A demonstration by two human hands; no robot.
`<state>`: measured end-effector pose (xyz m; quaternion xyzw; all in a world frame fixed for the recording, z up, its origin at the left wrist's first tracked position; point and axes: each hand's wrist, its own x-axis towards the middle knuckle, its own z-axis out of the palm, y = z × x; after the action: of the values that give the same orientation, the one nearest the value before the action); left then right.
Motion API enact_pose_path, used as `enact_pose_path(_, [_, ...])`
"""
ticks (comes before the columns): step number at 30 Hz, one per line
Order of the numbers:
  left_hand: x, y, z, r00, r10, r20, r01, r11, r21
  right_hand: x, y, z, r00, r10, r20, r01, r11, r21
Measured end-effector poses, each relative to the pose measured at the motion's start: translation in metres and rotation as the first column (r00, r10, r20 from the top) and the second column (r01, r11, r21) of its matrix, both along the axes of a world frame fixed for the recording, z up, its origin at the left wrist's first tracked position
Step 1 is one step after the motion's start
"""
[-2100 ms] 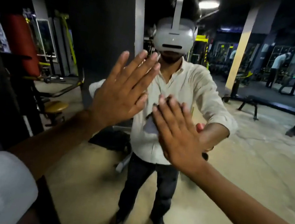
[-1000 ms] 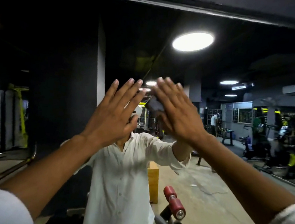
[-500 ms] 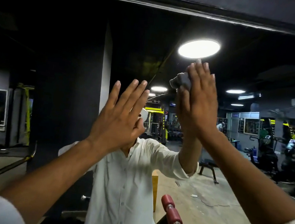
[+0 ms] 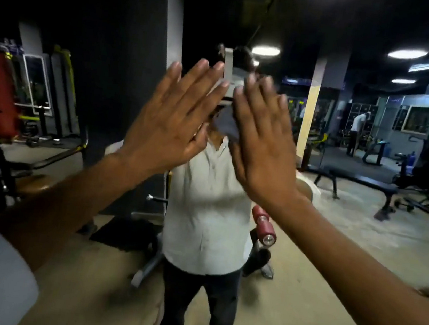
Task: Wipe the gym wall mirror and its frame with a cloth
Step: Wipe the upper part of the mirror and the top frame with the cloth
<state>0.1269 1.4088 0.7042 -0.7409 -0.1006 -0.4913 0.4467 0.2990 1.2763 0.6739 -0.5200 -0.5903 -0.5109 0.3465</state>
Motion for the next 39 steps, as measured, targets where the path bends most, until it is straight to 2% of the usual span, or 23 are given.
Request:
enact_pose_path(3, [0.002,-0.008,-0.034,0.999,0.01,-0.041,-0.01,1.0,-0.008,0.007,-0.01,-0.085,0.987,0.048,0.155,-0.017,0.981,-0.192])
enact_pose_path(6, [0.004,-0.015,-0.048,0.997,0.064,-0.034,-0.067,0.995,-0.072,0.021,-0.018,-0.153,0.938,0.042,0.343,0.077,0.942,-0.327])
enact_pose_path(10, [0.007,-0.021,-0.051,0.996,0.086,-0.013,-0.087,0.989,-0.123,0.045,-0.028,-0.182,0.842,0.117,0.526,0.133,0.9,-0.414])
enact_pose_path(15, [0.015,-0.028,-0.061,0.996,0.081,0.036,-0.074,0.982,-0.171,0.057,-0.029,-0.195,0.904,0.033,0.427,0.123,0.935,-0.332])
enact_pose_path(18, [0.018,-0.032,-0.065,0.996,0.071,0.053,-0.062,0.984,-0.168,0.052,-0.037,-0.214,0.892,0.118,0.435,0.1,0.889,-0.447])
enact_pose_path(20, [0.017,-0.032,-0.059,0.996,0.037,0.081,-0.025,0.989,-0.148,0.057,-0.042,-0.19,0.892,0.144,0.428,0.079,0.883,-0.462])
enact_pose_path(24, [0.023,-0.036,-0.02,0.983,-0.088,0.161,0.102,0.991,-0.081,0.062,-0.04,-0.09,0.922,-0.008,0.387,0.114,0.961,-0.253])
enact_pose_path(26, [0.032,-0.042,0.005,0.979,-0.115,0.167,0.128,0.989,-0.069,0.053,-0.036,-0.048,0.934,-0.021,0.358,0.106,0.97,-0.219])
enact_pose_path(30, [0.052,-0.05,0.054,0.979,-0.121,0.164,0.134,0.988,-0.074,0.062,-0.039,0.029,0.906,-0.093,0.412,0.149,0.983,-0.105])
enact_pose_path(35, [0.067,-0.056,0.099,0.988,-0.047,0.149,0.057,0.997,-0.061,0.097,-0.064,0.125,0.969,-0.217,0.119,0.204,0.973,0.107])
enact_pose_path(37, [0.079,-0.063,0.11,0.992,-0.051,0.113,0.055,0.998,-0.029,0.103,-0.067,0.144,0.976,-0.22,-0.012,0.219,0.963,0.159])
enact_pose_path(39, [0.091,-0.066,0.112,0.993,-0.047,0.111,0.051,0.998,-0.027,0.101,-0.063,0.142,0.977,-0.203,-0.07,0.213,0.961,0.174])
